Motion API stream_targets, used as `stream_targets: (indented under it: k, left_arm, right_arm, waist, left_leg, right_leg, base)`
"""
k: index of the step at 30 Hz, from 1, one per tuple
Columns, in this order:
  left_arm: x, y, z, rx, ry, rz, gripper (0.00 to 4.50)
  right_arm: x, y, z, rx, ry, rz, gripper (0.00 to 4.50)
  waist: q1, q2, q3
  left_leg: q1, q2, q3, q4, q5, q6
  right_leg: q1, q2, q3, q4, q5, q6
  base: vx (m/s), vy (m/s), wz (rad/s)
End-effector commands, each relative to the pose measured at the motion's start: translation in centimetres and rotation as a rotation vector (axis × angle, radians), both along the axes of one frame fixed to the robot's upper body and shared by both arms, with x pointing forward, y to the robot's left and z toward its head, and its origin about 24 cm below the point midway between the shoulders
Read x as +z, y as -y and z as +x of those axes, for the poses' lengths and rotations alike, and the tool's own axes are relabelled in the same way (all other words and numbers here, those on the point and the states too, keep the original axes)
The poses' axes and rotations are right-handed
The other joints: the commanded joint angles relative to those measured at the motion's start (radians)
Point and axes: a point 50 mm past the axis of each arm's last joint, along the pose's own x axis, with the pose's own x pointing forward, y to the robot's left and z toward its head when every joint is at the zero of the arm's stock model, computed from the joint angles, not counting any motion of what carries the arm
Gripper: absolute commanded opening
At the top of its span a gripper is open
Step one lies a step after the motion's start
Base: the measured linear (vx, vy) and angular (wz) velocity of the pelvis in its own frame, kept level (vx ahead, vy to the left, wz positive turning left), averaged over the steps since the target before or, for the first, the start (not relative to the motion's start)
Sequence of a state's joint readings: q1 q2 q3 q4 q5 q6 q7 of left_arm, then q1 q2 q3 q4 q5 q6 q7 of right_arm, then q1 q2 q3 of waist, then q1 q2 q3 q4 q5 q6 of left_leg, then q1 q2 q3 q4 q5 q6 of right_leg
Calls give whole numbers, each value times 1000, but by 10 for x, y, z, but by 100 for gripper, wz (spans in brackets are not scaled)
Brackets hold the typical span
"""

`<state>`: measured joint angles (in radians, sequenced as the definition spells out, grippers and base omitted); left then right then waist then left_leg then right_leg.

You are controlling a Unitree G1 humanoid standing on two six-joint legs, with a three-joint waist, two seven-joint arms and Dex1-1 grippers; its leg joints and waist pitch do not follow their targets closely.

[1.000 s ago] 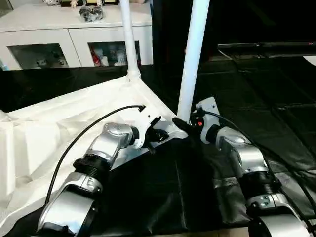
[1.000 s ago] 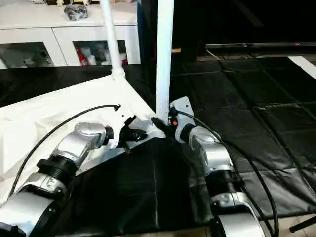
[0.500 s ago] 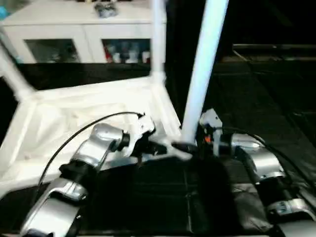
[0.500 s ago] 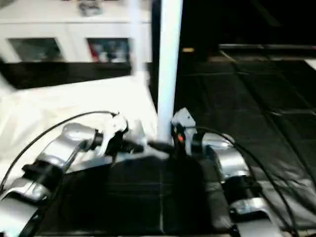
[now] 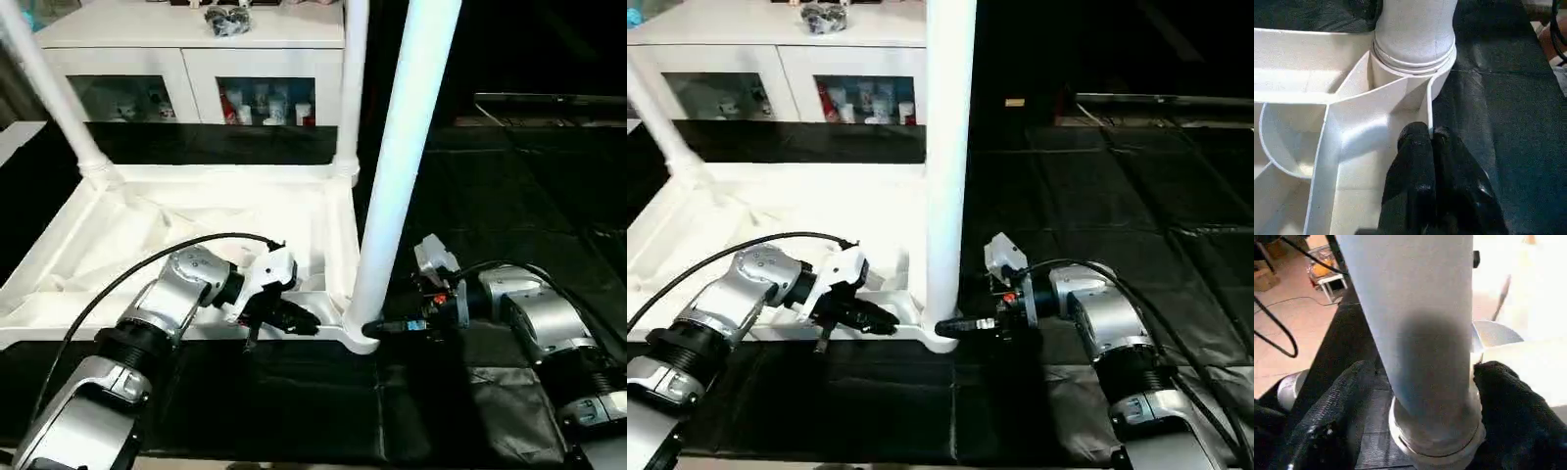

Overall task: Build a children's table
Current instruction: Rotate leg to tighten

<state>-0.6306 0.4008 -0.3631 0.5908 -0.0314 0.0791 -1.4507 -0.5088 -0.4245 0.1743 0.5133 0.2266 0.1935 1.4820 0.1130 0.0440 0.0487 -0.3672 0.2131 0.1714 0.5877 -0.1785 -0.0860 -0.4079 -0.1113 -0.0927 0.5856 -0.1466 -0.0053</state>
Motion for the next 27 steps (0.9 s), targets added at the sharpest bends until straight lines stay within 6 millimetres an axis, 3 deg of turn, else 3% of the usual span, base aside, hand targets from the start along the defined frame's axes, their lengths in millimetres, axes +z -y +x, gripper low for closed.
stream_targets:
  k: [1,10,20,23,25,27]
  left_arm:
    - [5,8,-4,-87,23,3,0]
    - [3,8,-6,-102,23,5,0]
    - [-1,9,0,-16,50,15,0]
    - [-2,13,6,82,47,-1,0]
    - [1,24,17,238,29,-56,0]
    - [3,29,21,289,27,-78,0]
  right_arm:
    - [5,-4,2,27,18,11,314]
    - [3,-8,0,51,2,28,234]
    - [-3,-15,-3,-7,-23,27,207]
    - [-9,-21,6,-157,-14,-13,206]
    - [-13,-34,17,-331,7,-19,203]
    - [-12,-41,20,-384,-1,-10,199]
  waist:
    - [-4,-13,-72]
    - [-2,-13,-74]
    - [-3,-10,-73]
    - [-8,-9,-65]
    - [-16,-10,-60]
    - [-26,-14,-56]
  left_leg:
    - [9,16,9,-69,-220,63]
    - [8,15,9,-68,-211,64]
    - [8,14,8,-68,-222,56]
    - [7,11,8,-72,-258,35]
    - [15,5,4,-73,-311,4]
    - [18,-1,-1,-73,-337,-4]
  right_leg:
    - [55,-31,37,-55,-266,-240]
    - [56,-31,37,-53,-255,-240]
    - [56,-30,37,-55,-266,-233]
    - [52,-29,37,-61,-338,-210]
    - [46,-34,32,-77,-493,-159]
    - [46,-33,28,-88,-569,-125]
  base:
    - [0,0,0]
    - [0,0,0]
    - [0,0,0]
    - [0,0,0]
    - [0,0,0]
    - [0,0,0]
